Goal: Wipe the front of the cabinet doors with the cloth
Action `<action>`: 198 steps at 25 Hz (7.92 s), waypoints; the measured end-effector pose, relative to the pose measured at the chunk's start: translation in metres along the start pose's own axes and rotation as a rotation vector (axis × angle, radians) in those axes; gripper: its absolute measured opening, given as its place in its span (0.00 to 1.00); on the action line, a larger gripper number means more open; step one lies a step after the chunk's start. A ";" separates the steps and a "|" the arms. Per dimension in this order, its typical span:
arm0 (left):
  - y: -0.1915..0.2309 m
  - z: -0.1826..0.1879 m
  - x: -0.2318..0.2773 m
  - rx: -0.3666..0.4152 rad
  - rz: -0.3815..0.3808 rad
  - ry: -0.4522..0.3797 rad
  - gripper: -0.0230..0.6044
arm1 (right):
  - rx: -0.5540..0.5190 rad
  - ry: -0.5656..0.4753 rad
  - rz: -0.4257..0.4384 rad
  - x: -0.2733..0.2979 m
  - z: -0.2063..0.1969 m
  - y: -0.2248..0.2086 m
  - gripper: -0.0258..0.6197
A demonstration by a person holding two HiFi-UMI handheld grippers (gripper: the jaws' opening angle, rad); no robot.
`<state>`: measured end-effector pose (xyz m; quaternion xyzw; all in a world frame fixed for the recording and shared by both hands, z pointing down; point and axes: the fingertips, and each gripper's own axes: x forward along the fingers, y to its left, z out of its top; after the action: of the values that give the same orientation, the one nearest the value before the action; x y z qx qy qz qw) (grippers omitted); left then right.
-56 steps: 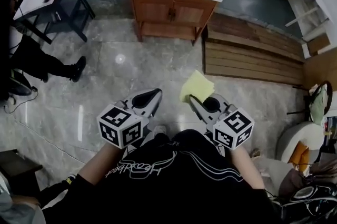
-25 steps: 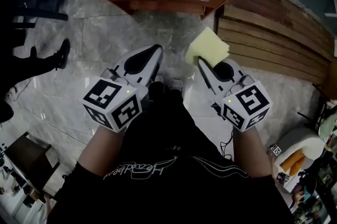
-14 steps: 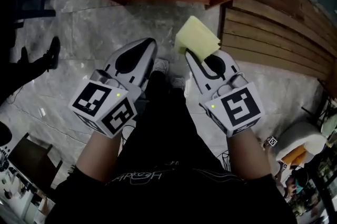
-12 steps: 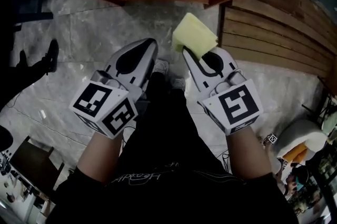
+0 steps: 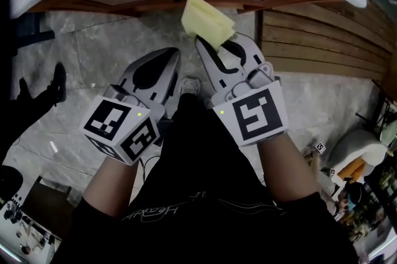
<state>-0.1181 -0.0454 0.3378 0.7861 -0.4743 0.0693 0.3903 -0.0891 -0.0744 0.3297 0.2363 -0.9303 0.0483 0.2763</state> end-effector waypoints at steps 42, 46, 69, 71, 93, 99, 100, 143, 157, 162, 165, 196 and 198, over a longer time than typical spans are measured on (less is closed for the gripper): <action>0.061 -0.007 0.041 0.027 0.020 0.148 0.05 | 0.257 -0.053 -0.253 0.028 -0.039 -0.086 0.10; 0.044 -0.012 0.056 0.025 0.005 0.169 0.05 | 0.279 -0.060 -0.282 0.012 -0.052 -0.104 0.10; -0.058 -0.041 0.117 0.136 -0.143 0.301 0.05 | 0.332 -0.040 -0.536 -0.098 -0.123 -0.210 0.10; -0.062 -0.042 0.119 0.141 -0.150 0.307 0.05 | 0.349 -0.041 -0.554 -0.106 -0.130 -0.216 0.10; -0.005 -0.046 0.077 0.065 -0.053 0.259 0.05 | 0.379 -0.083 -0.328 -0.042 -0.126 -0.138 0.10; 0.029 -0.049 0.053 -0.011 0.008 0.217 0.05 | 0.299 -0.067 -0.204 0.004 -0.111 -0.104 0.10; 0.034 -0.050 0.048 -0.019 0.015 0.215 0.05 | 0.286 -0.061 -0.186 0.012 -0.108 -0.097 0.10; 0.048 -0.069 0.060 -0.045 -0.001 0.286 0.05 | 0.295 -0.026 -0.393 0.041 -0.150 -0.146 0.10; 0.006 -0.067 0.107 0.043 -0.102 0.365 0.05 | 0.369 -0.031 -0.563 -0.016 -0.181 -0.199 0.10; -0.008 -0.067 0.118 0.061 -0.140 0.389 0.05 | 0.392 -0.028 -0.629 -0.039 -0.188 -0.215 0.10; -0.011 -0.071 0.124 0.069 -0.149 0.401 0.05 | 0.406 -0.026 -0.653 -0.047 -0.193 -0.223 0.10; 0.056 -0.107 0.076 -0.024 0.008 0.385 0.05 | 0.313 0.096 -0.322 0.049 -0.197 -0.103 0.10; 0.069 -0.113 0.064 -0.062 0.045 0.369 0.05 | 0.278 0.103 -0.261 0.066 -0.190 -0.087 0.10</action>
<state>-0.1094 -0.0298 0.4840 0.7366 -0.4142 0.2063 0.4932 -0.0039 -0.1366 0.5215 0.3877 -0.8608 0.1521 0.2924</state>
